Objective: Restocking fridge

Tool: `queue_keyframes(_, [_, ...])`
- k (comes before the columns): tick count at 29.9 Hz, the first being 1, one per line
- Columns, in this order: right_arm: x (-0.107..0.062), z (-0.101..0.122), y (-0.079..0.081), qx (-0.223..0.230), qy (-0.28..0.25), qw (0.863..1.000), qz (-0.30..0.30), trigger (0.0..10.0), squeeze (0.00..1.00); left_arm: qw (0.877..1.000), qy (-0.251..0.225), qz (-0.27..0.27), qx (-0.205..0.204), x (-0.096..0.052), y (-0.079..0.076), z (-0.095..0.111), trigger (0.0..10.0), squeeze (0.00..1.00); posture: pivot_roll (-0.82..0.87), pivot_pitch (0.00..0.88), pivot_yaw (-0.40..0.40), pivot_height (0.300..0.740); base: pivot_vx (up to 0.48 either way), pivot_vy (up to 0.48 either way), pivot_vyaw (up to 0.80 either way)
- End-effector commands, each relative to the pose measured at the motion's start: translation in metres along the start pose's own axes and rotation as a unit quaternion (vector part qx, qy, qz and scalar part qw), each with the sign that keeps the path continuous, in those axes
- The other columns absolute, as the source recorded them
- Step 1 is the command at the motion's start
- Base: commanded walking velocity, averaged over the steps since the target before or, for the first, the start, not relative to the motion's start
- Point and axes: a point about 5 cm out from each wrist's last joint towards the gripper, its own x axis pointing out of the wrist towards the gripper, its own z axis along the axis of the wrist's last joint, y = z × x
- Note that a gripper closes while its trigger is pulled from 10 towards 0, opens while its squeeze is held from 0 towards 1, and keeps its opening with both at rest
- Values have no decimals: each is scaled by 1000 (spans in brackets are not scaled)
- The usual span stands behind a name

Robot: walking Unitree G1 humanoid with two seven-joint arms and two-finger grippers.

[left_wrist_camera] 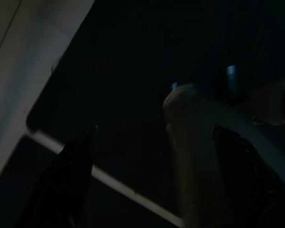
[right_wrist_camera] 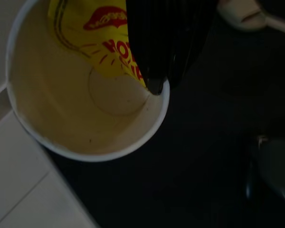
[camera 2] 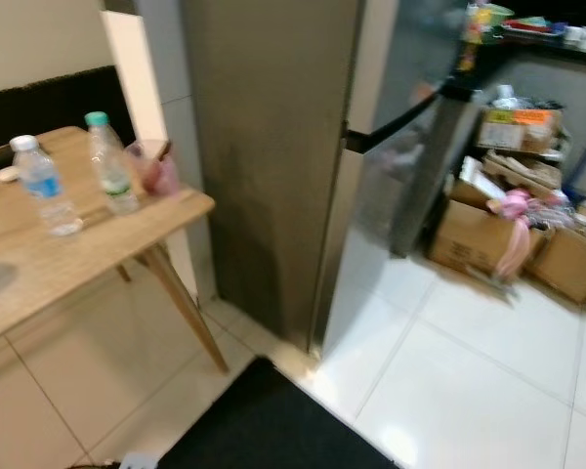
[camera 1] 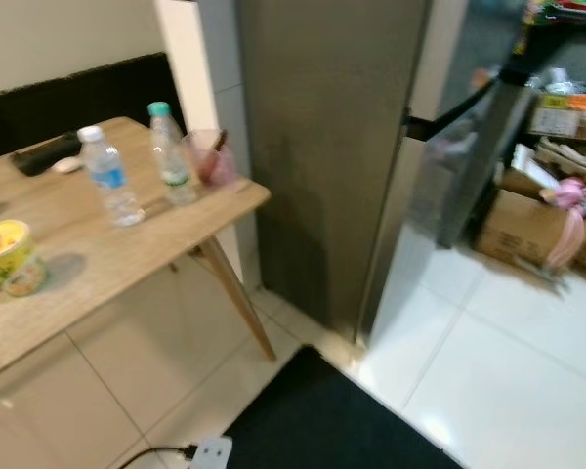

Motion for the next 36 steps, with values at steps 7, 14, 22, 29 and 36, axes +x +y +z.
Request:
queue_keyframes(7, [-1,-3,-4,3,4,1000,-6,10000,0,1000,-2,-4,-3,0,-2,2,10000,0,-74,0,-22,740,0,-436,0])
queue_keyframes(14, [-1,-4,-3,4,2,1000,-3,10000,0,1000,-3,-5,-4,1,-2,3,10000,0,-74,0,-22,740,0,-441,0])
queue_keyframes(22, [-1,-2,-3,5,-1,1000,-1,10000,0,1000,-7,-6,-4,1,-3,6,10000,0,-74,0,-22,740,0,-442,0])
queue_keyframes(29, [-1,2,-5,5,-4,1000,-2,10000,0,1000,-11,-9,-3,2,-7,9,10000,0,-74,0,-22,740,0,-443,0])
queue_keyframes(36, [-1,2,-5,5,-4,1000,-1,10000,0,1000,-10,9,-9,1,-3,9,10000,0,-75,0,-22,740,0,-111,0])
